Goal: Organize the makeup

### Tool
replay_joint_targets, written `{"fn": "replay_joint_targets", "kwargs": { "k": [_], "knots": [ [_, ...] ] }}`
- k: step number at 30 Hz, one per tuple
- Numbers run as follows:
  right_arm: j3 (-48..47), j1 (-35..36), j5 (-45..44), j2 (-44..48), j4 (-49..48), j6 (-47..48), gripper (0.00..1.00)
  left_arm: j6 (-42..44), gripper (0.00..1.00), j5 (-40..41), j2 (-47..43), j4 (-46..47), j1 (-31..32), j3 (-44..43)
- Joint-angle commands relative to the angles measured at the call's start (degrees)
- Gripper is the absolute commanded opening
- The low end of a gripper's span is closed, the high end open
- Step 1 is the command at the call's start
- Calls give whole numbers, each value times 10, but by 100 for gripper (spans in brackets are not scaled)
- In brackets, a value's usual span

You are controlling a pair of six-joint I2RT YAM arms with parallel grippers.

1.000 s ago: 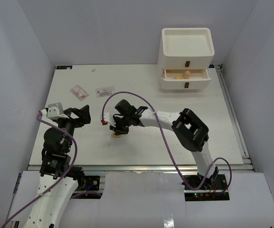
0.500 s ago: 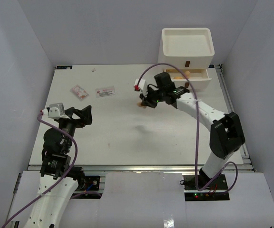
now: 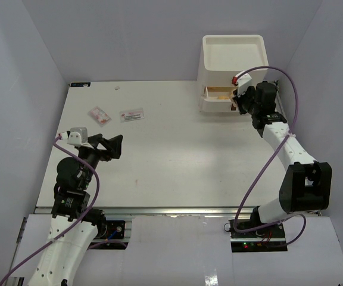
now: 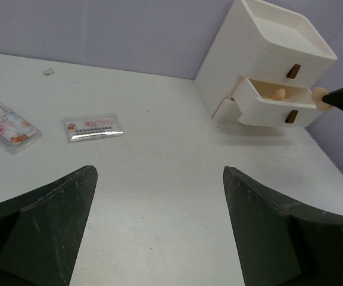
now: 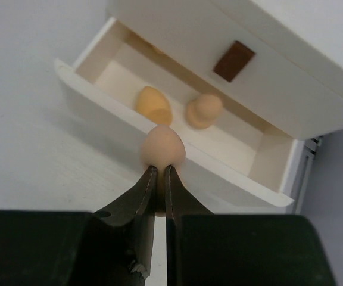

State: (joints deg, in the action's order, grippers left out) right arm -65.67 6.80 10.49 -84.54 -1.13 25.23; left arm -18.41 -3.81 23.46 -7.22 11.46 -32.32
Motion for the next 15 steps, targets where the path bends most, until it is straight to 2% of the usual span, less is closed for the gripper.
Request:
{"fn": "replay_joint_targets", "kwargs": {
  "k": [1, 10, 15],
  "knots": [
    [-17, -44, -41, -21, -106, -22, 8, 3, 98, -19, 4, 15, 0, 2],
    [-53, -56, -69, -84, -140, 5, 8, 3, 98, -24, 5, 16, 0, 2],
    [-77, -60, -80, -122, -151, 11, 16, 4, 98, -26, 9, 17, 0, 2]
  ]
}}
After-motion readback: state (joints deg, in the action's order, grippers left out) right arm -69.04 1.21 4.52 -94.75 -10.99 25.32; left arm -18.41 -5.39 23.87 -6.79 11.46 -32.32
